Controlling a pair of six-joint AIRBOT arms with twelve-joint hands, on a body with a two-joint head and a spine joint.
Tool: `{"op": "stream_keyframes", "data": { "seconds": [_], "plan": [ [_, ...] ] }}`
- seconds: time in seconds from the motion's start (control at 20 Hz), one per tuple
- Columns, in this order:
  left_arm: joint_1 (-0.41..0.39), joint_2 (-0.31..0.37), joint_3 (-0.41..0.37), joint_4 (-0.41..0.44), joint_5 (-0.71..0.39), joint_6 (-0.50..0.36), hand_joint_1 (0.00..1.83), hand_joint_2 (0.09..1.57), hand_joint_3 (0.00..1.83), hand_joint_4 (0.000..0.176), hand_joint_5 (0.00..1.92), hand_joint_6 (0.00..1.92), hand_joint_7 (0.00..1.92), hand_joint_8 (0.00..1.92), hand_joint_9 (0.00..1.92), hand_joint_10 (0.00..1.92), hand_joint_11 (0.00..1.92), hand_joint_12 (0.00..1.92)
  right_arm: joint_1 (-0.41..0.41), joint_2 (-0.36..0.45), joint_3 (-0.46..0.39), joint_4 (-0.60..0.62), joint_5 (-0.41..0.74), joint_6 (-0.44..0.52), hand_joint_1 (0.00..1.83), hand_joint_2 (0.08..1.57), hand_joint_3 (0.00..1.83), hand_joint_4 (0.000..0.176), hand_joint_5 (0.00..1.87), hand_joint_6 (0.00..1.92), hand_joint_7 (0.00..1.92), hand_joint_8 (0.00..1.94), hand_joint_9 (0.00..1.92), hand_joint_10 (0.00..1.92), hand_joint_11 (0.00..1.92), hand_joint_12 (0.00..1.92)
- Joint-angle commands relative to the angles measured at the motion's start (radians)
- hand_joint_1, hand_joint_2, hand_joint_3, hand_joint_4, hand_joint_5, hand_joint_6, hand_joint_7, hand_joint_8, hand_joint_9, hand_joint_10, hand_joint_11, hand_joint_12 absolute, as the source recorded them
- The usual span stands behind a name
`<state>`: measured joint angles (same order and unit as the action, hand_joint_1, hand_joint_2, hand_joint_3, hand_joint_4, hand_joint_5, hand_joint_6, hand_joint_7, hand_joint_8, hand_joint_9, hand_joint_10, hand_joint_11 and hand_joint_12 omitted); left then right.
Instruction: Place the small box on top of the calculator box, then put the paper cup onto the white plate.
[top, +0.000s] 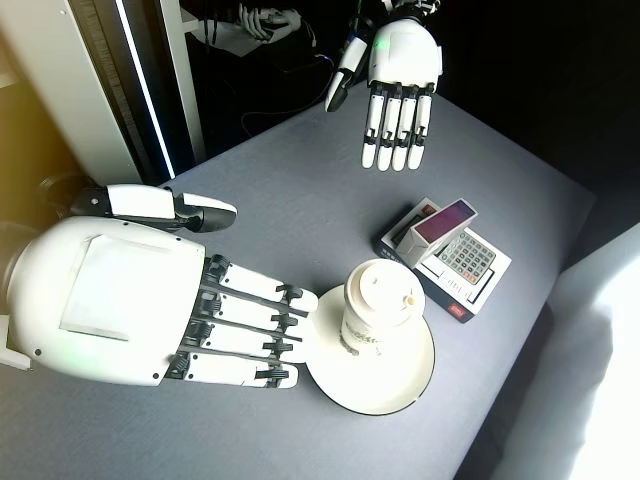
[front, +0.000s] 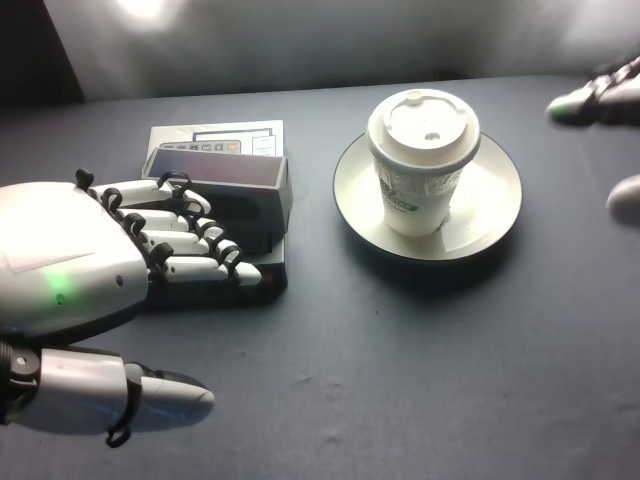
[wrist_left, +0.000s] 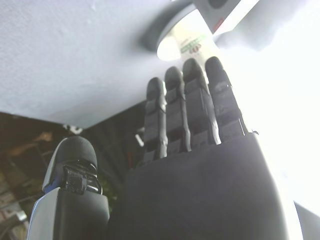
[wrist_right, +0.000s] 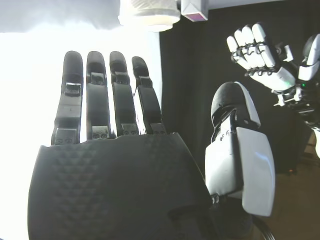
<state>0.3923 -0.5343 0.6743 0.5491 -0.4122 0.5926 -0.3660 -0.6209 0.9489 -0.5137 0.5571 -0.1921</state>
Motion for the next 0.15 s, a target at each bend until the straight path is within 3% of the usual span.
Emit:
{"op": "stream_keyframes", "data": {
  "seconds": [0.0, 0.1],
  "plan": [
    [-0.012, 0.006, 0.004, -0.022, -0.092, -0.004, 0.0, 1.25, 0.0, 0.0, 0.31, 0.0, 0.32, 0.0, 0.27, 0.0, 0.0, 0.46, 0.007, 0.01, -0.009, 0.028, 0.102, -0.003, 0.0, 1.19, 0.01, 0.0, 0.26, 0.01, 0.3, 0.01, 0.24, 0.01, 0.0, 0.63],
    [-0.012, 0.005, 0.004, -0.022, -0.092, -0.004, 0.0, 1.27, 0.0, 0.0, 0.3, 0.0, 0.31, 0.0, 0.27, 0.0, 0.0, 0.39, 0.012, 0.01, -0.026, 0.018, 0.106, -0.006, 0.0, 1.2, 0.01, 0.0, 0.27, 0.01, 0.3, 0.0, 0.25, 0.01, 0.0, 0.7]
  ]
}}
